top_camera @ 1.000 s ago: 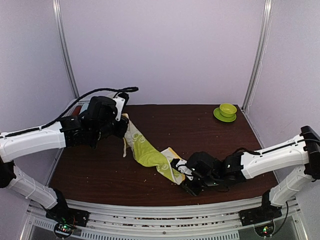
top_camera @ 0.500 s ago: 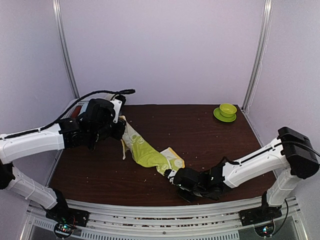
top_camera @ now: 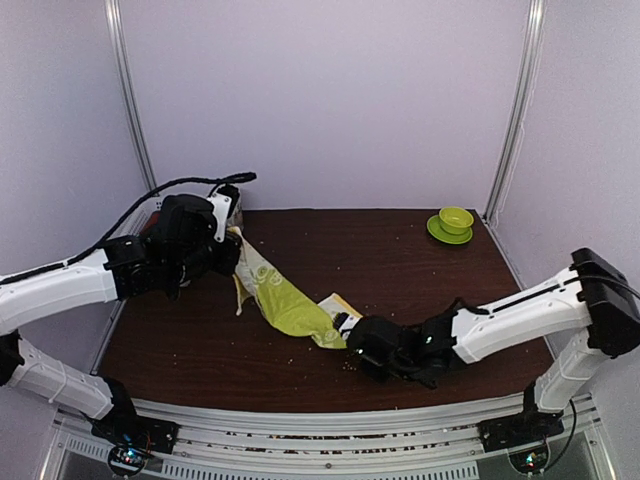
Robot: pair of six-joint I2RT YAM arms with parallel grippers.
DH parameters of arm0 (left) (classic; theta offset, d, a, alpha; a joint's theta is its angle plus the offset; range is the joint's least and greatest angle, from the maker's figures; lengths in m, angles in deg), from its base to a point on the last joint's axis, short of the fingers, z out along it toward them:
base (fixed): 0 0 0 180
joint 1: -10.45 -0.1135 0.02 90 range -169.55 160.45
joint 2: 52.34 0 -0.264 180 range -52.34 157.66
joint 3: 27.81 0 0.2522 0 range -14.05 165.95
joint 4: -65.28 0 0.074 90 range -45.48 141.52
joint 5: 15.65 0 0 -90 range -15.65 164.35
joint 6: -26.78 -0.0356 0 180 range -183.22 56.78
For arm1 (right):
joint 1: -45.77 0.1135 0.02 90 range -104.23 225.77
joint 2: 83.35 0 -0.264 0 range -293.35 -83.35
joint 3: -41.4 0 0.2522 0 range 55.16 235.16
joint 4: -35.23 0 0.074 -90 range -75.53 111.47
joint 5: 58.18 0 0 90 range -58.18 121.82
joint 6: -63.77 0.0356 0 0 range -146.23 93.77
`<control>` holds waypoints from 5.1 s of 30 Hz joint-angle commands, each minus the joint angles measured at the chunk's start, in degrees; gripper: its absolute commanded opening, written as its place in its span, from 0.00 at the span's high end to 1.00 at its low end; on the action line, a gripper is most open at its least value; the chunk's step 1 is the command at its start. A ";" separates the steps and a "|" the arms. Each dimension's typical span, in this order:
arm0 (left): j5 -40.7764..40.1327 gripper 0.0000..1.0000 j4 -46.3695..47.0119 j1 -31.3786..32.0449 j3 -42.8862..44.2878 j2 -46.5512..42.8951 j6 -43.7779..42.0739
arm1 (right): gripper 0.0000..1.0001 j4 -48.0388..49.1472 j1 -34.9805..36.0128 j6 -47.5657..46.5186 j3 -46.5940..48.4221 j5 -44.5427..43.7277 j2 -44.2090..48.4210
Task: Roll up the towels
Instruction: Pick up the towel from the center of the board, then flatten out the towel at the center of the board.
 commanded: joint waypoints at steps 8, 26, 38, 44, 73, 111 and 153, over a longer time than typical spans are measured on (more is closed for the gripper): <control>-1.30 1.00 -0.60 -0.61 2.68 -7.38 -1.06 | 1.00 -8.02 -16.10 3.11 5.23 -0.10 31.26; 12.23 1.00 2.89 0.33 -9.89 -19.82 3.98 | 1.00 -14.87 -22.76 3.97 6.44 15.24 31.79; 7.12 1.00 5.66 0.44 -12.73 -10.84 7.12 | 1.00 -10.31 -28.26 5.30 6.20 14.48 20.76; 4.78 1.00 9.81 0.36 -12.19 -0.35 8.90 | 1.00 -3.81 -33.78 4.06 14.19 1.67 -1.02; 5.02 1.00 14.72 0.35 -17.61 0.61 11.79 | 0.38 3.12 -12.71 -5.77 -12.24 21.12 24.25; 3.45 1.00 9.81 0.35 -19.13 -2.21 12.65 | 0.51 -26.44 -4.23 0.90 6.48 3.58 -8.38; 23.13 0.50 23.13 4.81 -29.89 4.18 -5.52 | 1.00 -25.25 -26.15 -11.44 12.87 1.39 5.92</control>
